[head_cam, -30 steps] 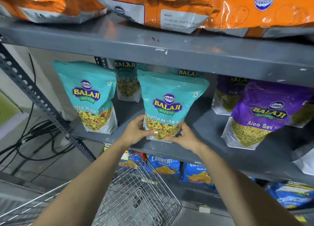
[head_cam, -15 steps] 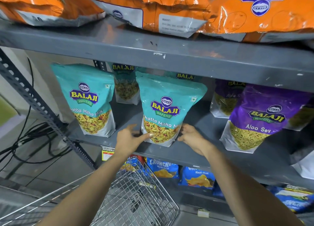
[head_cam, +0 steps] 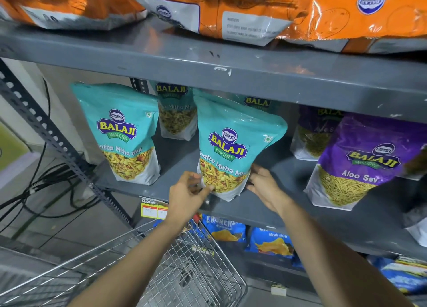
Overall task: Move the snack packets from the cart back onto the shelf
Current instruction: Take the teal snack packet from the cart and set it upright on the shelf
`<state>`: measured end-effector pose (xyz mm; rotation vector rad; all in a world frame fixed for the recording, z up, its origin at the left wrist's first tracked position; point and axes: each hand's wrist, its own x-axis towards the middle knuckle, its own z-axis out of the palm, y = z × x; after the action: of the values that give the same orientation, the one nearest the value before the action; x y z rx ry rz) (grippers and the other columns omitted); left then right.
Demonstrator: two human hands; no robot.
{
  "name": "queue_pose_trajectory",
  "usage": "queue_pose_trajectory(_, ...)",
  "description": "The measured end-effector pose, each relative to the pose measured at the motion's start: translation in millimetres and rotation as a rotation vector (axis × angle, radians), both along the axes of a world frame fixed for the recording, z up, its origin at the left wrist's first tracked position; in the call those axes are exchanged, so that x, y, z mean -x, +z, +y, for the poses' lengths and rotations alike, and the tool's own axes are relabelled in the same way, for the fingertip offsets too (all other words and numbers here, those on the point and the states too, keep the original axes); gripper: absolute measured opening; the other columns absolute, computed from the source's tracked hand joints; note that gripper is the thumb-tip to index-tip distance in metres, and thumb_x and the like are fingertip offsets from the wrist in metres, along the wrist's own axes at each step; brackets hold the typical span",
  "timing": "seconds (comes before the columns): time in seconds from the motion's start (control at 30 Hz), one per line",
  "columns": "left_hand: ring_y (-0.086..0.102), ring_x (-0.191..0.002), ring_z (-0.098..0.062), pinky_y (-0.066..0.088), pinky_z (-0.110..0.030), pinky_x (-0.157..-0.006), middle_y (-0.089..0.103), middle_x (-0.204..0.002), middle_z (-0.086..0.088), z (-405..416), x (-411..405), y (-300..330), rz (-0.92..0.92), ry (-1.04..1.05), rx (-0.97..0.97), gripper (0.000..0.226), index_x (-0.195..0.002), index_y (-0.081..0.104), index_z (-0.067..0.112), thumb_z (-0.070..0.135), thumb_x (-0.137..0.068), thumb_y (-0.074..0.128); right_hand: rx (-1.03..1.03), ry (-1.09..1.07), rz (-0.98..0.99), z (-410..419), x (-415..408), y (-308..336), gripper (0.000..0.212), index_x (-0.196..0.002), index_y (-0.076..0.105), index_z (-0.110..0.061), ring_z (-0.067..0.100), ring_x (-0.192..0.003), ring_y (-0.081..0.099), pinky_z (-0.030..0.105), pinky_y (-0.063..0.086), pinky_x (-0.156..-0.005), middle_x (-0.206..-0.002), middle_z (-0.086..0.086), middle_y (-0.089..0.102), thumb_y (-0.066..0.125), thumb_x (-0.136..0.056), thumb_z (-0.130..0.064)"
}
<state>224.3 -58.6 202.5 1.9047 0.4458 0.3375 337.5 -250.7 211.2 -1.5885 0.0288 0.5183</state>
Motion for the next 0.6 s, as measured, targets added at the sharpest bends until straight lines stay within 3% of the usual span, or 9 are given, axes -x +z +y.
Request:
queue_pose_trajectory(0.07, 0.069, -0.072, 0.003, 0.05, -0.006, -0.065, 0.075, -0.088, 0.003, 17, -8, 5, 0.019, -0.021, 0.003, 0.058, -0.104, 0.052, 0.02, 0.037, -0.062, 0.089, -0.04, -0.014, 0.04, 2, -1, 0, 0.035, -0.092, 0.073, -0.025, 0.014, -0.098, 0.071, 0.028, 0.056, -0.082, -0.095, -0.007, 0.078, 0.043, -0.097, -0.007)
queue_pose_trajectory(0.1, 0.069, -0.079, 0.001, 0.053, -0.011, -0.072, 0.074, -0.099, 0.002, 27, -14, 8, 0.034, -0.058, 0.026, 0.068, -0.111, 0.049, 0.019, 0.036, -0.059, 0.09, -0.06, -0.019, 0.055, 3, -2, 1, 0.036, -0.09, 0.074, -0.026, 0.011, -0.094, 0.072, 0.026, 0.057, -0.078, -0.093, -0.008, 0.079, 0.042, -0.098, -0.009)
queue_pose_trajectory(0.2, 0.053, -0.123, -0.017, 0.046, -0.041, -0.105, 0.047, -0.143, 0.001, 47, -31, 15, 0.121, -0.311, 0.098, 0.097, -0.14, 0.033, 0.018, 0.025, -0.062, 0.09, -0.083, -0.035, 0.077, 8, -5, 3, 0.035, -0.093, 0.072, -0.023, 0.012, -0.088, 0.074, 0.025, 0.059, -0.07, -0.092, -0.005, 0.079, 0.039, -0.098, -0.011)
queue_pose_trajectory(0.3, 0.057, -0.124, -0.019, 0.044, -0.049, -0.108, 0.059, -0.138, 0.0, 48, -36, 8, 0.155, -0.477, 0.034, 0.08, -0.135, 0.046, 0.021, 0.026, -0.067, 0.087, -0.096, -0.06, 0.092, 15, -4, 1, 0.034, -0.094, 0.069, -0.02, 0.016, -0.088, 0.073, 0.027, 0.06, -0.07, -0.092, -0.001, 0.078, 0.037, -0.096, -0.009)
queue_pose_trajectory(0.37, 0.064, -0.115, -0.015, 0.05, -0.044, -0.101, 0.067, -0.126, 0.006, 47, -34, 1, 0.157, -0.43, 0.024, 0.069, -0.123, 0.055, 0.029, 0.036, -0.062, 0.088, -0.112, -0.102, 0.115, 16, -2, -3, 0.026, -0.1, 0.064, -0.015, 0.016, -0.09, 0.072, 0.028, 0.058, -0.07, -0.097, 0.002, 0.076, 0.038, -0.096, -0.011)
queue_pose_trajectory(0.5, 0.067, -0.099, 0.005, 0.054, -0.013, -0.079, 0.07, -0.107, 0.029, 46, -25, -3, 0.133, -0.4, 0.098, 0.057, -0.107, 0.06, 0.047, 0.04, -0.059, 0.089, -0.147, -0.108, 0.138, 16, 4, -8, 0.024, -0.099, 0.064, -0.017, 0.013, -0.087, 0.073, 0.027, 0.059, -0.069, -0.094, 0.0, 0.077, 0.041, -0.096, -0.015)
queue_pose_trajectory(0.6, 0.067, -0.098, 0.008, 0.052, -0.007, -0.074, 0.07, -0.105, 0.031, 43, -21, 4, 0.138, -0.404, 0.096, 0.054, -0.104, 0.06, 0.049, 0.037, -0.06, 0.088, -0.15, -0.096, 0.134, 15, 8, -9, 0.027, -0.095, 0.068, -0.023, 0.01, -0.085, 0.075, 0.024, 0.058, -0.067, -0.089, -0.006, 0.079, 0.041, -0.096, -0.018)
